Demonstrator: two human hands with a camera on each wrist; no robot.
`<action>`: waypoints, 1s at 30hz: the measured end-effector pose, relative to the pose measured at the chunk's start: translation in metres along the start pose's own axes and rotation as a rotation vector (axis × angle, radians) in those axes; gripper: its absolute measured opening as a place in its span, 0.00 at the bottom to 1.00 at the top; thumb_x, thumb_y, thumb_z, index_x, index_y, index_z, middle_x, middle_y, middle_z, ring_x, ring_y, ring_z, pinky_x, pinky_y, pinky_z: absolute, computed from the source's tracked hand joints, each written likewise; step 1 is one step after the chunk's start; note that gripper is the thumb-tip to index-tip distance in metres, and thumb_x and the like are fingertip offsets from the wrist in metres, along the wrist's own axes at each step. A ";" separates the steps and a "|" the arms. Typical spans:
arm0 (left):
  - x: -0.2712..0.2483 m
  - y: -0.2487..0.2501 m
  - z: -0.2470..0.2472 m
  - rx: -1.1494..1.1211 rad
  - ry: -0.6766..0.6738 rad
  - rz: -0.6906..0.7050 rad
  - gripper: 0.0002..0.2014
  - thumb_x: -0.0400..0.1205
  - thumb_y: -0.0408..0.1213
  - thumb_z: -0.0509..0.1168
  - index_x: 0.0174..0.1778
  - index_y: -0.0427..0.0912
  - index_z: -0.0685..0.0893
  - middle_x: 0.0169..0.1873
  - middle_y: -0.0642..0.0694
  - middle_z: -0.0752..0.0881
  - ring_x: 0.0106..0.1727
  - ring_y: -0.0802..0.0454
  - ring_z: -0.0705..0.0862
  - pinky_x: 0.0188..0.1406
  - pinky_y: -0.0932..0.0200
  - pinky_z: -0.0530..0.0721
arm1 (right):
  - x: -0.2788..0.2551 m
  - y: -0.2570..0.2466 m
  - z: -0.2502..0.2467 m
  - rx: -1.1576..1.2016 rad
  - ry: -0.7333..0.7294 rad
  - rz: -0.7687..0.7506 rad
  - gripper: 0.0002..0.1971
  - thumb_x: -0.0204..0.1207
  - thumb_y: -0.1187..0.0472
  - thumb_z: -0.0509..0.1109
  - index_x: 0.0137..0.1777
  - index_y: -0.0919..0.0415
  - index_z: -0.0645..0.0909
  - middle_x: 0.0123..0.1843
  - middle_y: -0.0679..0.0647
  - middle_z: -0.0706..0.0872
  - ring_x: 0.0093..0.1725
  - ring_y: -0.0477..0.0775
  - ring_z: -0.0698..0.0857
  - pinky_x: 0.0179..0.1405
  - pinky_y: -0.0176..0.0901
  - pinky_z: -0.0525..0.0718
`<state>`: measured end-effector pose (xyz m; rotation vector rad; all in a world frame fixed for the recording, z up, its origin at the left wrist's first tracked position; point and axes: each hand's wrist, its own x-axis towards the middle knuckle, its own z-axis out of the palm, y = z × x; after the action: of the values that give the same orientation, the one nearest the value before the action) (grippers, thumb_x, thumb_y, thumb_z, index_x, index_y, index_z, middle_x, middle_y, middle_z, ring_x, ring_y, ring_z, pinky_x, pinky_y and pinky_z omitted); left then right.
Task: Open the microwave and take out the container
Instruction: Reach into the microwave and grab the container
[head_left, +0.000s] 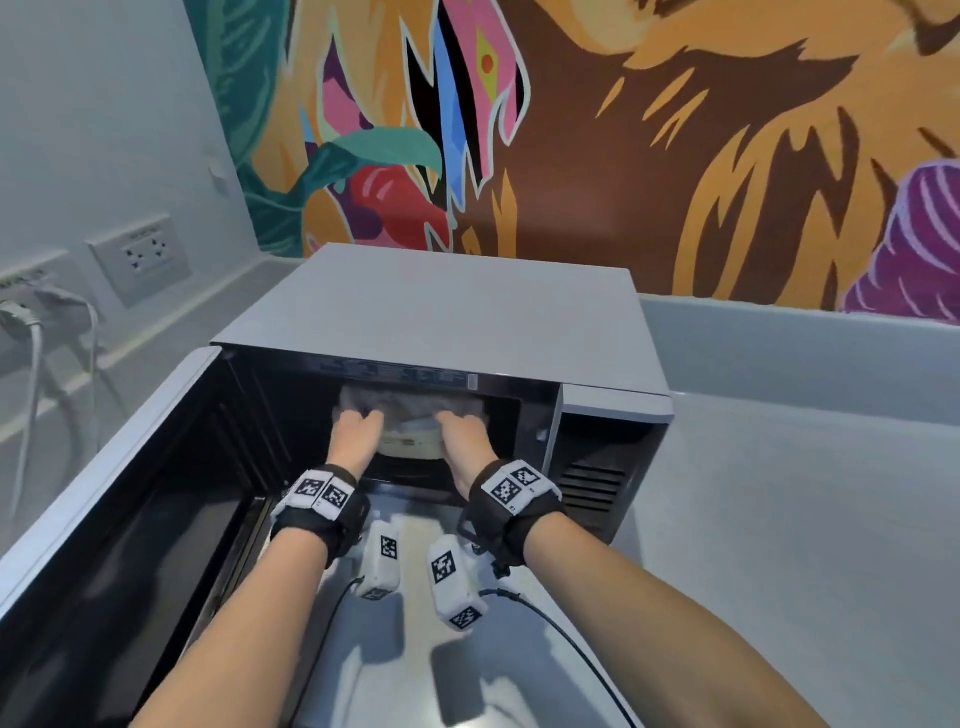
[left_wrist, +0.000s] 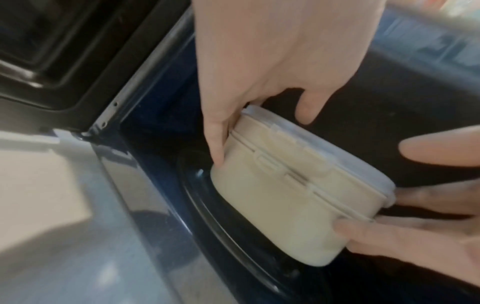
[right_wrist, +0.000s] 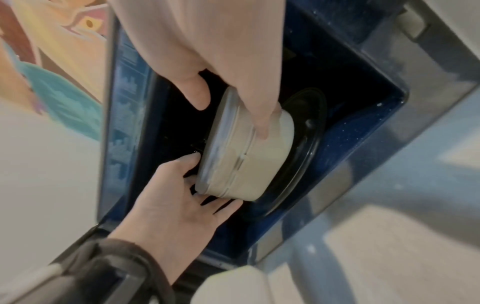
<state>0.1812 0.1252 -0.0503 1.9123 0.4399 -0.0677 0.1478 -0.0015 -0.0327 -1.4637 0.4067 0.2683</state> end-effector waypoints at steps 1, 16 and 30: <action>-0.015 0.002 -0.003 0.024 0.041 0.037 0.34 0.77 0.46 0.58 0.76 0.26 0.67 0.73 0.25 0.72 0.73 0.31 0.74 0.77 0.42 0.72 | -0.010 0.003 0.001 0.018 -0.010 -0.023 0.34 0.74 0.53 0.61 0.77 0.67 0.58 0.76 0.60 0.68 0.74 0.59 0.71 0.78 0.56 0.70; -0.245 -0.092 0.089 0.138 -0.100 0.131 0.37 0.83 0.54 0.54 0.84 0.52 0.42 0.85 0.43 0.51 0.81 0.34 0.64 0.80 0.34 0.66 | -0.183 0.131 -0.152 0.182 -0.061 -0.034 0.30 0.81 0.65 0.58 0.80 0.48 0.52 0.77 0.56 0.70 0.65 0.49 0.77 0.42 0.34 0.79; -0.299 -0.099 0.135 0.124 -0.316 0.096 0.38 0.85 0.48 0.55 0.85 0.50 0.39 0.85 0.45 0.48 0.84 0.41 0.59 0.84 0.43 0.61 | -0.216 0.152 -0.216 0.153 0.075 0.021 0.34 0.82 0.66 0.56 0.83 0.48 0.44 0.82 0.56 0.61 0.66 0.51 0.69 0.77 0.57 0.67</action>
<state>-0.1075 -0.0470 -0.1136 1.9974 0.1330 -0.3362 -0.1332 -0.1863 -0.0907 -1.3229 0.4924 0.1952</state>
